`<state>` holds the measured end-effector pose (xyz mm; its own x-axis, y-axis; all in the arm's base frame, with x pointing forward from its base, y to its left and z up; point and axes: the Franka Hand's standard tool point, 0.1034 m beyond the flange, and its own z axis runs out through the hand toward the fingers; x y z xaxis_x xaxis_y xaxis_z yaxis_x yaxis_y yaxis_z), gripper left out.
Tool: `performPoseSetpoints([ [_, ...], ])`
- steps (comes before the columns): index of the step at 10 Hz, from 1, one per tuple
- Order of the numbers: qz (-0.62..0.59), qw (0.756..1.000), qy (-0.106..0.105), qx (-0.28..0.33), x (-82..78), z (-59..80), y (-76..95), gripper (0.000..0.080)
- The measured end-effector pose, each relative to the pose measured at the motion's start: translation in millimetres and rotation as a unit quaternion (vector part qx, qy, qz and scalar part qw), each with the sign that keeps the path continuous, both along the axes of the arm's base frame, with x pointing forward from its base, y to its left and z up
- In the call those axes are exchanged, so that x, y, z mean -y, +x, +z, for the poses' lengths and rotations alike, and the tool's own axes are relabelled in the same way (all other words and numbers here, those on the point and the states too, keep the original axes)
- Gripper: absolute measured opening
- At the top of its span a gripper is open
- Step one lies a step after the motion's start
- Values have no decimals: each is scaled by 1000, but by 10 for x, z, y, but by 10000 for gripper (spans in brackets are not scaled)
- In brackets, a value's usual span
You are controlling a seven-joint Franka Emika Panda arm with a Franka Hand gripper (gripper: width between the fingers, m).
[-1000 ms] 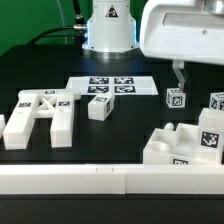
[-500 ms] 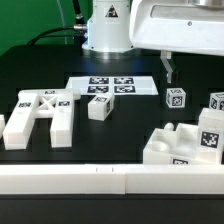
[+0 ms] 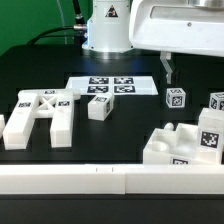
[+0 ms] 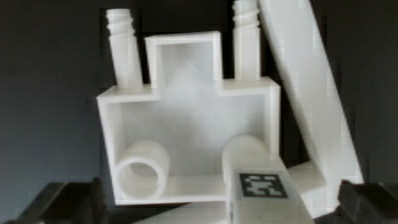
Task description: Assemble chair
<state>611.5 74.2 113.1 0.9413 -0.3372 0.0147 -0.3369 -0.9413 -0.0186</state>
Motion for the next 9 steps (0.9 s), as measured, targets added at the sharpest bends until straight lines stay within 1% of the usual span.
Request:
performPoseSetpoints([
  [1,17,1000,-1,2,170,13,-282,649],
  [2,24,1000,-3,-1,376,-38,-527,649],
  [3,22,1000,-6,-6,484,-98,-600,649],
  [4,31,999,-6,-3,599,-104,-587,649],
  [7,28,1000,-6,-4,588,-112,-591,649],
  [8,32,999,-5,-5,626,-126,-609,649],
  [9,24,1000,-4,-16,841,-197,-722,649],
])
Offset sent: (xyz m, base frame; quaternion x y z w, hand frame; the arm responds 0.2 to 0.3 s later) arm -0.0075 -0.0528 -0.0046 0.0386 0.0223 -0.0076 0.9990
